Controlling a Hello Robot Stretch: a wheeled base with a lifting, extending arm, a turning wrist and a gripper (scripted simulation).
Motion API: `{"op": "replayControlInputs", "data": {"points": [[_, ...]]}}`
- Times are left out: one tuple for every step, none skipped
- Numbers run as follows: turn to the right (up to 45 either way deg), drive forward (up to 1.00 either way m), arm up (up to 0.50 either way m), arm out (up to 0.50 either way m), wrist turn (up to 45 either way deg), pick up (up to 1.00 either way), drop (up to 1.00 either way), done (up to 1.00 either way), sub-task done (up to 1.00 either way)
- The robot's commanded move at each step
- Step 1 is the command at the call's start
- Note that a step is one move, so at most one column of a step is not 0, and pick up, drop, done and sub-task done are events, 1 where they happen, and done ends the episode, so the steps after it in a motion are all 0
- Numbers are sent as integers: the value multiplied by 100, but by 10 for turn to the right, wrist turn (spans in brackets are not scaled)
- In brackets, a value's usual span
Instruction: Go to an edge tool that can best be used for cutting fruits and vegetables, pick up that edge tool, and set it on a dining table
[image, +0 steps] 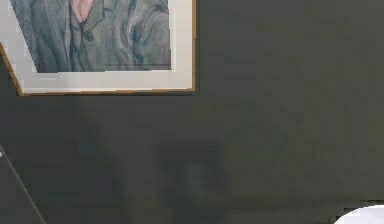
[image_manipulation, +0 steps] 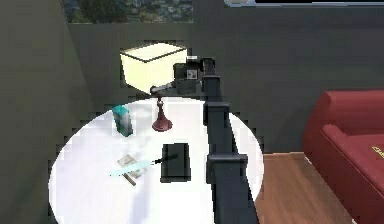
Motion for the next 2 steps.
{"op": "replayControlInputs", "data": {"points": [[0,0,8,0,0,0,0,0,0],[0,0,0,-8,0,0,0,0,0]]}}
